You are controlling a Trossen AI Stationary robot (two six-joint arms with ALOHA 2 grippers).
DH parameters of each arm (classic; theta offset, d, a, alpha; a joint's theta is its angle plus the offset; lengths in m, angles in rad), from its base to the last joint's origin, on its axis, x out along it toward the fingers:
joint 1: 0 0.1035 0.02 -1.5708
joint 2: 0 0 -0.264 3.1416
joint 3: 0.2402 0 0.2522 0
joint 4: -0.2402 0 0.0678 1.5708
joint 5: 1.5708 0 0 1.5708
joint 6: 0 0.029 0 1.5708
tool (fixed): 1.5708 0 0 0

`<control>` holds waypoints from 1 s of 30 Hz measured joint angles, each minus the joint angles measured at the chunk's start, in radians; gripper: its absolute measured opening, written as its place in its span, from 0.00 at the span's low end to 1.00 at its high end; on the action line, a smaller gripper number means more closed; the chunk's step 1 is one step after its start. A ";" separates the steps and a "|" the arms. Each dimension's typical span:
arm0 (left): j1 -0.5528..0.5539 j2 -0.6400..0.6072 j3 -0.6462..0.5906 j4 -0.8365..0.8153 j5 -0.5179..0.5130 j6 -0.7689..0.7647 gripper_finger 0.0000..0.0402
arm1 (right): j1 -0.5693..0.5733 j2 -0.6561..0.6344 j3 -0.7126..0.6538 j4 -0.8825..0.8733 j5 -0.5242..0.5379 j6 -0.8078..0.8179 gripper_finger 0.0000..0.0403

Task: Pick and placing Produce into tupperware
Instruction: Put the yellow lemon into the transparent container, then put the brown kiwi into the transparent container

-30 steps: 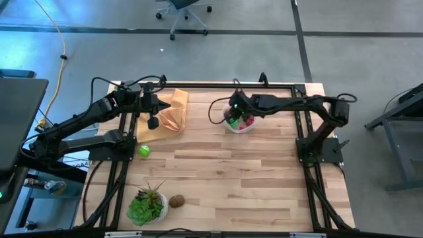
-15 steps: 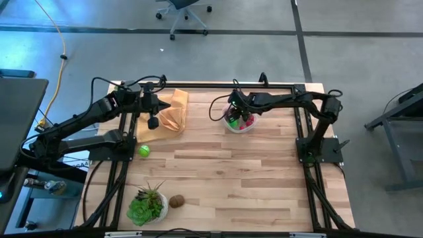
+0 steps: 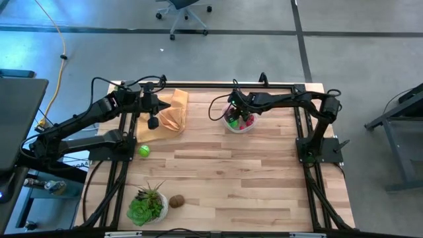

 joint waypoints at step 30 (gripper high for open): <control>0.000 0.000 0.000 0.000 0.000 0.000 0.01 | 0.259 -0.184 0.001 0.137 -0.206 -0.171 0.65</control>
